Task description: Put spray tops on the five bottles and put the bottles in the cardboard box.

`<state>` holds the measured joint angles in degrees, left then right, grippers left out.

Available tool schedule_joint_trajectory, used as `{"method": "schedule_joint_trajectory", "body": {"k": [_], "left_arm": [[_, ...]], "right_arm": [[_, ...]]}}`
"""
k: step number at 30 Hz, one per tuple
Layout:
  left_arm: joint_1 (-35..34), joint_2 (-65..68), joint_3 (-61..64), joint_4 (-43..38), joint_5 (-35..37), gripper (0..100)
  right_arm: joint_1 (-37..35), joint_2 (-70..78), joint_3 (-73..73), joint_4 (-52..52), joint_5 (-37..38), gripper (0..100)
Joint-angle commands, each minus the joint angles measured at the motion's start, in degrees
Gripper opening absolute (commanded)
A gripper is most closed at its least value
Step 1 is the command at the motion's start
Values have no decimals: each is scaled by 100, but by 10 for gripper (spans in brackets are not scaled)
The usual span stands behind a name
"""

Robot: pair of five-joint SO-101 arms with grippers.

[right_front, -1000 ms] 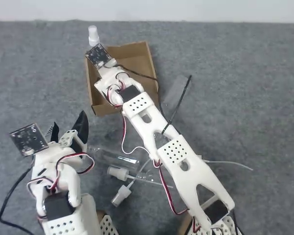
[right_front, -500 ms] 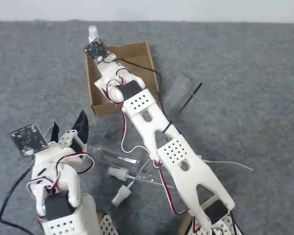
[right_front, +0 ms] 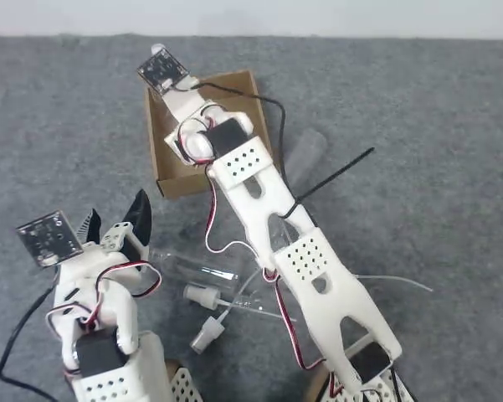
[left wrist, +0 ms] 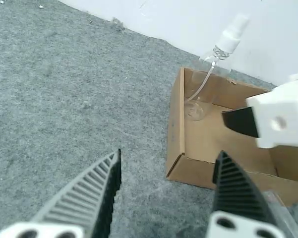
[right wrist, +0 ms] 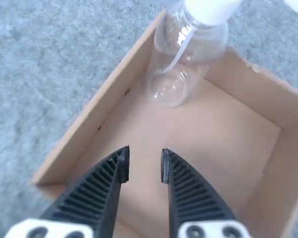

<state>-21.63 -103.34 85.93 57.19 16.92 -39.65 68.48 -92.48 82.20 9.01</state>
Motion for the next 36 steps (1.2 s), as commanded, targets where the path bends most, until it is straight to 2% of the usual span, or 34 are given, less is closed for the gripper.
{"method": "schedule_joint_trajectory", "body": {"k": [1, 5, 10, 19, 25, 30, 36], "left_arm": [[-44, -114, -57, -185, -44, 279], [-44, -114, -57, -202, -44, 279], [-44, -114, -57, -703, -44, 281], [-88, -114, 127, -721, -413, 281], [-132, -114, 356, -730, -413, 282], [-132, -114, 374, -721, -413, 282], [-132, -114, 374, -721, -413, 282]], "right_arm": [[92, -980, -396, 620, 88, 70], [92, -1323, -396, 1235, 88, 71], [119, -1692, -396, 2018, 88, 71], [295, -2299, -220, 2105, 158, 71], [286, -3574, 1275, 2105, 237, 72], [303, -4725, 2699, 2079, 246, 147], [312, -5569, 3815, 2070, 255, 155]]}}
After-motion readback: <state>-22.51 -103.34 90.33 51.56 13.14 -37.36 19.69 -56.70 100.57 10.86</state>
